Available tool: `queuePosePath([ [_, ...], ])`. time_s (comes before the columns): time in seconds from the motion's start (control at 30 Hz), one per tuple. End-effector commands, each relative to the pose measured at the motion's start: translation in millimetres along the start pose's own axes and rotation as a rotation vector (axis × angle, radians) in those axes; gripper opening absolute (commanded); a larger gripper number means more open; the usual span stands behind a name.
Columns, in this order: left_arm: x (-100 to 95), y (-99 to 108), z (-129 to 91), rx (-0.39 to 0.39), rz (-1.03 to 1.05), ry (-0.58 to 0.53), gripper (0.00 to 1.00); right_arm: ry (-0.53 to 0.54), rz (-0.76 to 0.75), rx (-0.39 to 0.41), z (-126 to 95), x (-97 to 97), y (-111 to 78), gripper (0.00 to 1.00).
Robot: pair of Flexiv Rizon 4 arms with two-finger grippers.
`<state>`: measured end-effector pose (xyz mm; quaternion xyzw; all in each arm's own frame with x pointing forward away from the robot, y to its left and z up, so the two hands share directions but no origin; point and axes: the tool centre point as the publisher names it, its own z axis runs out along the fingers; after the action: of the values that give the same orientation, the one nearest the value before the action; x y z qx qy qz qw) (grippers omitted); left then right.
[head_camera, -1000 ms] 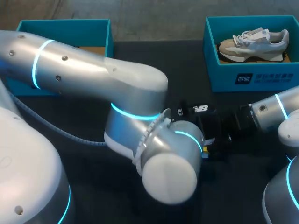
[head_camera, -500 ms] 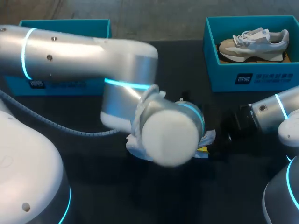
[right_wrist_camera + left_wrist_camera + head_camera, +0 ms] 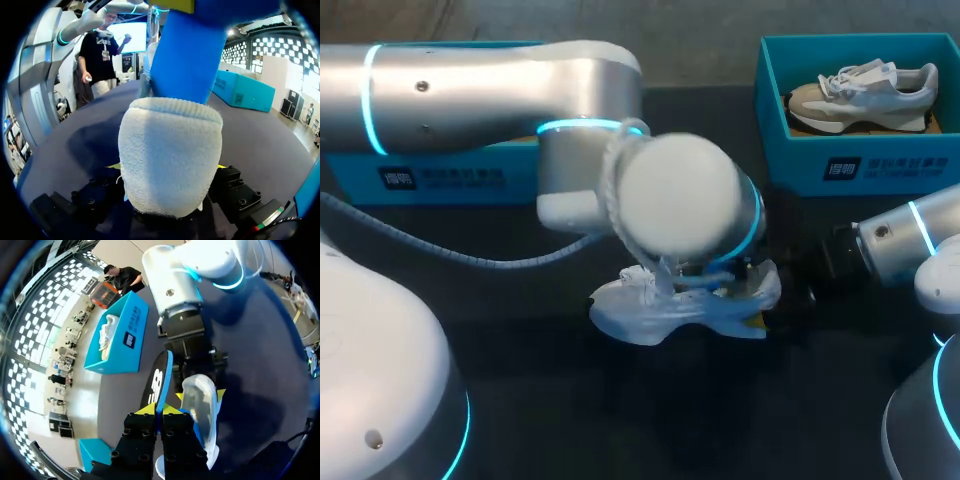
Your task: Take the shoe out of the shoebox, open the shoe tongue, remove and reinsert the insole, then place the shoe into the shoebox
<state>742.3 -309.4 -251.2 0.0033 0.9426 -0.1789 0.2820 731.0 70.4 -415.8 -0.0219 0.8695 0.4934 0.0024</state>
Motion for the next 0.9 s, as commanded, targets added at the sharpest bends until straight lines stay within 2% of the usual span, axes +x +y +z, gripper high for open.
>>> queuePosePath([
  [0.03, -10.9, 17.3, -20.2, 0.129, -0.009, 0.171, 0.0, -0.001, 0.0, 0.003, 3.6, -1.0, -5.4, 0.0],
  [0.43, -15.2, 8.7, -44.5, 0.355, -0.046, 0.294, 0.0, -0.001, 0.0, 0.003, 3.6, -1.0, -5.4, 0.0],
  [0.77, -16.8, 2.5, -58.5, 0.465, -0.057, 0.385, 0.0, -0.001, 0.0, 0.003, 3.6, -1.0, -5.4, 0.0],
  [0.9, -16.8, 2.5, -58.5, 0.465, -0.057, 0.385, 0.0, -0.001, 0.0, 0.003, 3.6, -1.0, -5.4, 0.0],
])
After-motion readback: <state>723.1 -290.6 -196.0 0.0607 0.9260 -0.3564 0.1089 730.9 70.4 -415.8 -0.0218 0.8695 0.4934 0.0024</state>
